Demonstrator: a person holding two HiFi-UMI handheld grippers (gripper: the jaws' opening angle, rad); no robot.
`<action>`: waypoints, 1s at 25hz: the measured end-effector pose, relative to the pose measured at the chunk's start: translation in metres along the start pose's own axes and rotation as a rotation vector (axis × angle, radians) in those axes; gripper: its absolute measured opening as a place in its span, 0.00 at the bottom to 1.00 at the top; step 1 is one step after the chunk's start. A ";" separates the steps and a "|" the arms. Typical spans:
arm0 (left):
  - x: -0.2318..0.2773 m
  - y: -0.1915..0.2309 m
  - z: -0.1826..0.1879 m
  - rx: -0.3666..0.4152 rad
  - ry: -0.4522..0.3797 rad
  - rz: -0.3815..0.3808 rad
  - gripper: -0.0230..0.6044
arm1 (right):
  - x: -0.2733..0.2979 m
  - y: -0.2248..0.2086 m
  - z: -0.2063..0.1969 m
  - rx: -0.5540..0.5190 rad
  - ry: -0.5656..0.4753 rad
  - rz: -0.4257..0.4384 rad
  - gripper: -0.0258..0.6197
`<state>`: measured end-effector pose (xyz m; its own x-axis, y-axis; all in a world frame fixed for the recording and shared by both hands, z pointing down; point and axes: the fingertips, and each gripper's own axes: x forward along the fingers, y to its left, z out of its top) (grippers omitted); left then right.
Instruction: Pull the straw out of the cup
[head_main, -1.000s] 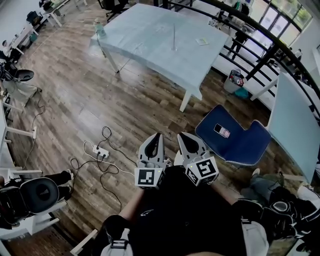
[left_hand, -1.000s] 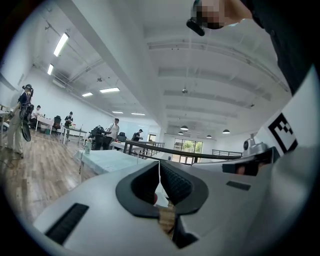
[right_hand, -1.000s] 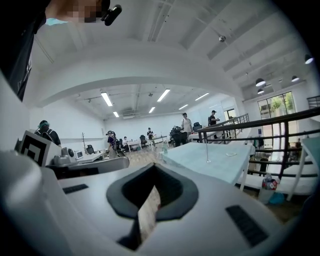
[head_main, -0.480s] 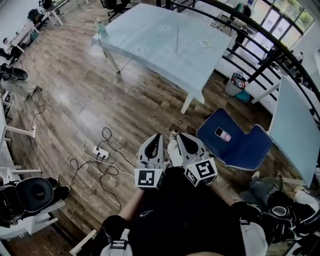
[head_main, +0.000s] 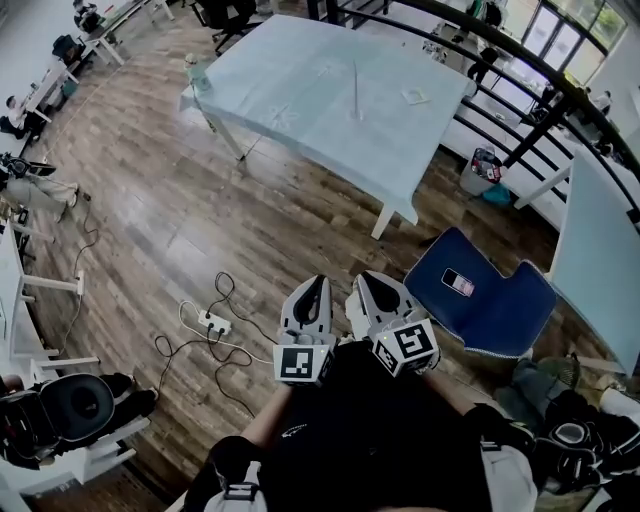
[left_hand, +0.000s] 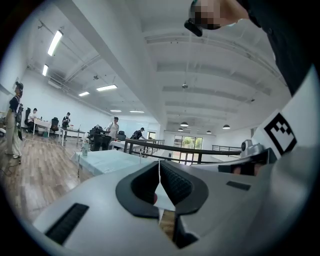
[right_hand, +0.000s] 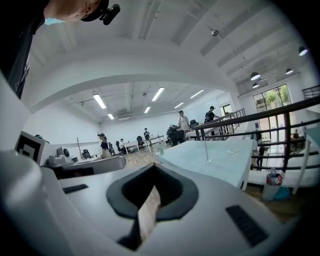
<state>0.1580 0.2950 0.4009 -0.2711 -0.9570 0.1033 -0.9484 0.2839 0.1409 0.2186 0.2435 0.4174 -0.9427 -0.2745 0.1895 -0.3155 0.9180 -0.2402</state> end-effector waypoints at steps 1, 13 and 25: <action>0.006 0.002 0.002 -0.001 0.000 0.000 0.07 | 0.007 -0.004 0.002 0.004 0.001 -0.003 0.05; 0.092 0.037 0.035 -0.021 -0.024 0.057 0.07 | 0.090 -0.051 0.052 -0.026 0.007 0.058 0.05; 0.178 0.039 0.041 0.008 -0.024 0.048 0.07 | 0.144 -0.111 0.072 -0.023 -0.001 0.089 0.05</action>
<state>0.0657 0.1331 0.3847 -0.3205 -0.9433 0.0862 -0.9354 0.3295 0.1282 0.1101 0.0813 0.4023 -0.9671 -0.1917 0.1671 -0.2278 0.9450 -0.2345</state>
